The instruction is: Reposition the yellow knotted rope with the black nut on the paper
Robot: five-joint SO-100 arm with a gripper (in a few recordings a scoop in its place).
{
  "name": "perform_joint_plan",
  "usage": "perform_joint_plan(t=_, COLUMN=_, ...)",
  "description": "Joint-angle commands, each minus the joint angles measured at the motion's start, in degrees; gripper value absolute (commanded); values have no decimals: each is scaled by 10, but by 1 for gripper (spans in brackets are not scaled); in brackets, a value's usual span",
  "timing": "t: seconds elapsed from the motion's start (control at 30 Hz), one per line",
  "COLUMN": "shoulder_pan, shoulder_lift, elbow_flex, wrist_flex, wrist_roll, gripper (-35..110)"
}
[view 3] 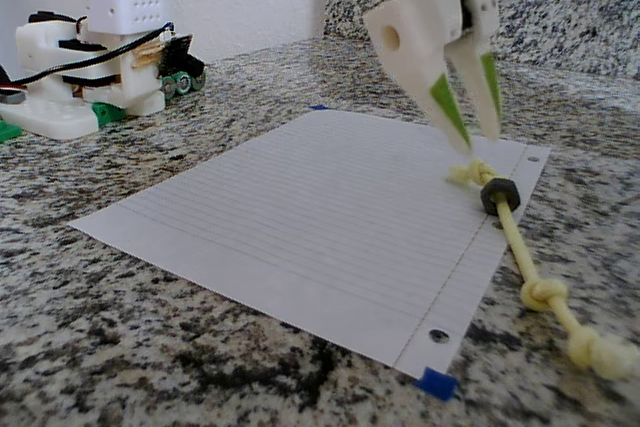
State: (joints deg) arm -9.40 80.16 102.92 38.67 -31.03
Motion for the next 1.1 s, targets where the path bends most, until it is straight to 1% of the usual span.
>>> perform_joint_plan(t=0.0, shoulder_pan=-12, shoulder_lift=2, elbow_flex=-21, wrist_flex=-11, wrist_roll=5, gripper=36)
perform_joint_plan(t=0.3, shoulder_pan=-25, shoulder_lift=-15, elbow_flex=-21, wrist_flex=-18, wrist_roll=16, gripper=39)
perform_joint_plan(t=0.37, shoulder_pan=-22, shoulder_lift=-18, elbow_flex=-21, wrist_flex=-31, wrist_roll=16, gripper=39)
perform_joint_plan(t=0.43, shoulder_pan=-18, shoulder_lift=-23, elbow_flex=-21, wrist_flex=-44, wrist_roll=17, gripper=36)
perform_joint_plan(t=0.6, shoulder_pan=-18, shoulder_lift=-34, elbow_flex=-26, wrist_flex=-45, wrist_roll=19, gripper=36)
perform_joint_plan(t=0.87, shoulder_pan=-12, shoulder_lift=-56, elbow_flex=-59, wrist_flex=-9, wrist_roll=9, gripper=35)
perform_joint_plan(t=1.07, shoulder_pan=-5, shoulder_lift=-45, elbow_flex=-77, wrist_flex=20, wrist_roll=-25, gripper=36)
